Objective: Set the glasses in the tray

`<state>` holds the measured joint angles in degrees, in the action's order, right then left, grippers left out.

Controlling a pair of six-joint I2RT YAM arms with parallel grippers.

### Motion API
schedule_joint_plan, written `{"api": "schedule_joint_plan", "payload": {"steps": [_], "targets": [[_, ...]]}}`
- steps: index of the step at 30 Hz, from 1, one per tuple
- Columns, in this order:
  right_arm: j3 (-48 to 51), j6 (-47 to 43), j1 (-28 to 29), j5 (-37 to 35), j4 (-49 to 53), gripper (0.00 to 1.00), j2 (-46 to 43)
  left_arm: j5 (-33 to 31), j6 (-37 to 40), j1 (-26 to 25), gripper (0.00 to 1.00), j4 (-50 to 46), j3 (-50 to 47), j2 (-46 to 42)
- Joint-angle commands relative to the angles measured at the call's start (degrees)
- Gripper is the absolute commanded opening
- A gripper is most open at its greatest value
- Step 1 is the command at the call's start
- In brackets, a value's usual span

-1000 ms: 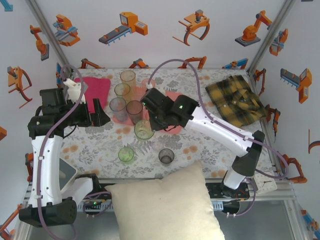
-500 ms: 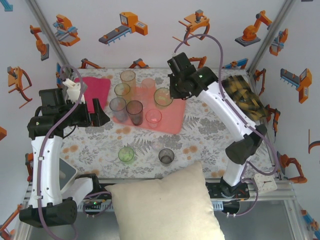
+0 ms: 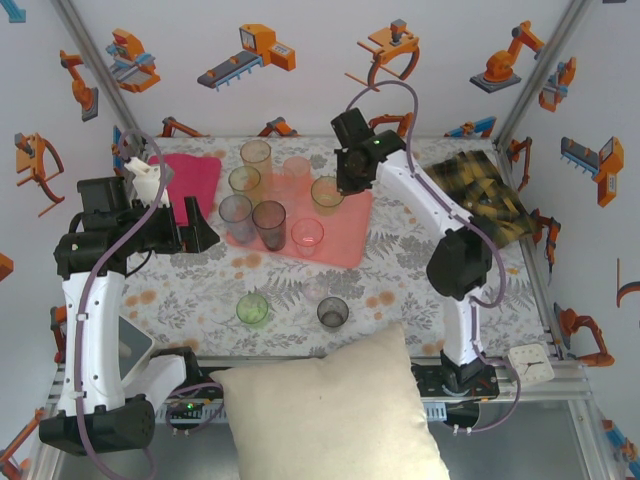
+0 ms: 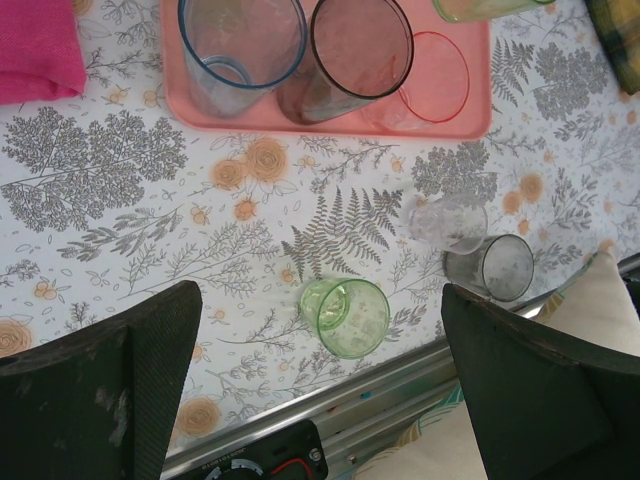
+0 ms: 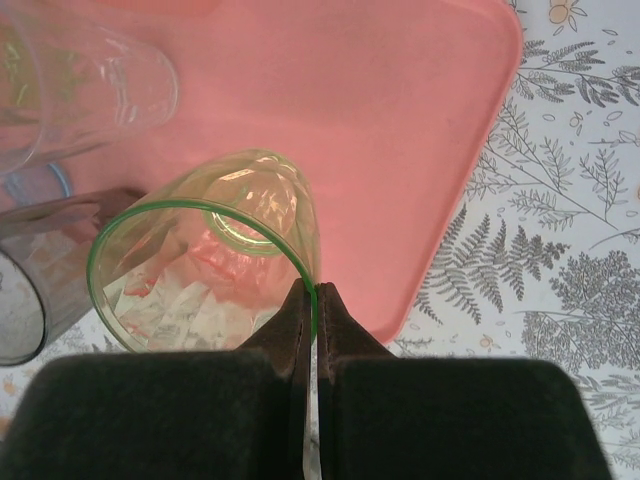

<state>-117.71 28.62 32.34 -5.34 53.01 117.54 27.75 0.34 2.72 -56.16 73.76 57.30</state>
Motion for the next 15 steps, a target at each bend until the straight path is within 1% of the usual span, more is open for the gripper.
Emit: {"api": "schedule_joint_plan", "payload": {"steps": [1,9,15], "targets": [[-2.7,-0.5,-0.5,0.8,-3.0,0.01,1.6,1.3,-0.6,0.5,0.97,0.5,0.2,-0.1],[-6.4,-0.2,-0.7,1.7,-3.4,0.01,7.7,1.5,-0.6,0.7,0.97,0.6,0.1,0.4],[-8.1,0.0,-0.7,2.4,-3.0,0.01,10.2,1.5,-0.5,0.9,0.97,0.6,0.0,0.4]]}}
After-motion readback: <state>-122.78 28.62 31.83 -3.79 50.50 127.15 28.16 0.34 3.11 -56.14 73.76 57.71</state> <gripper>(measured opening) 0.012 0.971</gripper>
